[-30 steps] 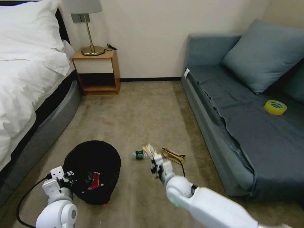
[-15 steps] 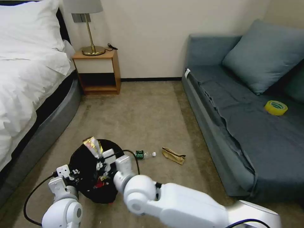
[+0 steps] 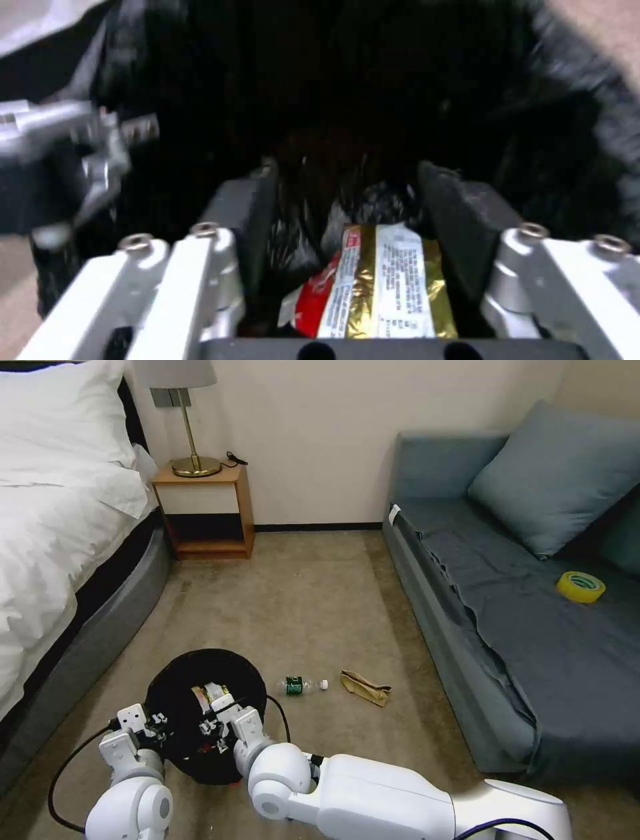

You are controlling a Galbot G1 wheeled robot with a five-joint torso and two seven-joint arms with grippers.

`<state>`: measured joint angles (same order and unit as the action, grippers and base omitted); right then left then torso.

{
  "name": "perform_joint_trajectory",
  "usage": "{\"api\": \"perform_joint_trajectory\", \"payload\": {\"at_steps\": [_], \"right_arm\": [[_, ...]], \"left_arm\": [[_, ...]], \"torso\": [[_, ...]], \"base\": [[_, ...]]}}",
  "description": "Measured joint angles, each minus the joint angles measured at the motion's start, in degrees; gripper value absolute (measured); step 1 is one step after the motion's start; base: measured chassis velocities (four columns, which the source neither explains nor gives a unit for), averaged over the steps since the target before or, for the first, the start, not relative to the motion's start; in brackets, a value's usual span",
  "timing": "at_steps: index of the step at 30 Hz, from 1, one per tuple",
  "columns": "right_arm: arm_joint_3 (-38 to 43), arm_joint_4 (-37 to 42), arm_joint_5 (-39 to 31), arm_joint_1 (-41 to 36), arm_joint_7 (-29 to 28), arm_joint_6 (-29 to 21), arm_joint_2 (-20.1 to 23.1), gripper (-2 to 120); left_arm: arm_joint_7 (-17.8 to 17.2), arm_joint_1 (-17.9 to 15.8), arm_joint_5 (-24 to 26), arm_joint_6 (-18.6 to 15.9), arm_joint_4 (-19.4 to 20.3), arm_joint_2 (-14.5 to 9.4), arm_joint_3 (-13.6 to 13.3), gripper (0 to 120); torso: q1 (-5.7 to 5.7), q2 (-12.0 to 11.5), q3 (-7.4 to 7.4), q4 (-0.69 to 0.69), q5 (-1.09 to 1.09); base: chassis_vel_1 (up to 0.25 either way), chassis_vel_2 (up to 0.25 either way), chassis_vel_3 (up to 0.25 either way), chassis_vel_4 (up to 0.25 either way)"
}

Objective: Pick up the trash bin, then pick up the garbage on the floor and place it into the trash bin.

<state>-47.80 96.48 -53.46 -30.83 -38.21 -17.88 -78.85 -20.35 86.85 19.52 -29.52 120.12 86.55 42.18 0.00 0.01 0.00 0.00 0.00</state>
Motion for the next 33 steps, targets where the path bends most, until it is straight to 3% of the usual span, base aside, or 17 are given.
{"api": "perform_joint_trajectory", "payload": {"at_steps": [7,11,14,15,18,21,24,31,33], "right_arm": [[4.0,3.5,1.2,0.0,0.7,0.6,1.5,82],[9.3,6.9,5.5,-0.5,4.3,2.0,4.2,93],[19.8,10.4,16.9,-2.6,14.0,9.7,11.4,99],[19.8,10.4,16.9,-2.6,14.0,9.7,11.4,99],[33.6,15.3,24.7,-8.5,21.3,15.5,20.8,100],[39.0,18.8,26.1,-13.3,21.4,16.6,23.8,100],[48.9,23.5,29.5,-22.7,19.6,17.3,26.1,100],[59.1,28.9,34.6,-34.3,16.6,15.8,25.2,100],[62.1,31.0,38.3,-41.4,16.0,15.8,23.7,100]], "left_arm": [[0.1,-0.1,0.1,0.0,-0.5,0.1,-0.1,2],[0.1,-0.2,0.1,0.0,-0.6,0.1,0.0,2],[0.1,-0.2,0.5,0.1,-0.6,-0.1,0.2,2],[0.1,-0.2,0.5,0.1,-0.6,-0.1,0.2,2],[0.2,-0.1,0.9,0.3,-0.6,-0.3,0.4,2],[0.2,-0.1,1.1,0.5,-0.6,-0.4,0.6,2],[0.2,-0.2,1.7,0.6,-0.8,-0.6,1.0,2],[0.2,-0.4,2.6,0.9,-1.1,-0.9,1.5,2],[0.2,-0.4,3.3,1.1,-1.2,-0.9,1.8,2]], "torso": [[0.0,0.0,0.0,0.01,0.0],[0.0,0.0,0.0,0.01,0.01],[0.0,0.0,0.0,0.02,0.02],[0.0,0.0,0.0,0.02,0.02],[0.01,0.0,0.0,-0.01,0.05],[0.0,0.0,0.0,-0.03,0.0],[0.0,0.0,0.0,-0.02,0.02],[0.0,0.0,0.0,-0.01,0.01],[0.0,0.0,-0.01,-0.01,0.01]], "base": [[0.0,0.0,0.0,0.0],[0.0,0.0,0.0,0.0],[0.0,0.0,0.0,0.0],[0.0,0.0,0.0,0.0],[0.0,0.0,0.0,0.0],[0.0,0.0,0.0,0.0],[0.0,0.0,0.0,0.0],[0.0,0.0,0.0,0.0],[0.0,0.0,0.0,0.0]]}}
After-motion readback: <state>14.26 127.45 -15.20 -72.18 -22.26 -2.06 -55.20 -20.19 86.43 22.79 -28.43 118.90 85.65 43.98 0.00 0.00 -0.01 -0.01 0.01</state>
